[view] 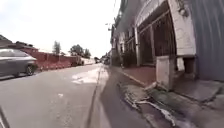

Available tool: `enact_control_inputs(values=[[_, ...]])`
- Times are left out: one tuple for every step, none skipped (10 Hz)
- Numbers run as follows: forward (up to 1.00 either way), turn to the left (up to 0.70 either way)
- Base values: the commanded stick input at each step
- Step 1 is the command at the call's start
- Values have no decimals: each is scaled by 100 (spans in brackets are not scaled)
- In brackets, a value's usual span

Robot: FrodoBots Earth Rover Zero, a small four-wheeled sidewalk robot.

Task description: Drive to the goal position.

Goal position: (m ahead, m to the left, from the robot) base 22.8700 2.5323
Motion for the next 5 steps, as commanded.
enact_control_inputs(values=[[70, 3], [70, 1], [70, 1], [70, 1], [70, 1]])
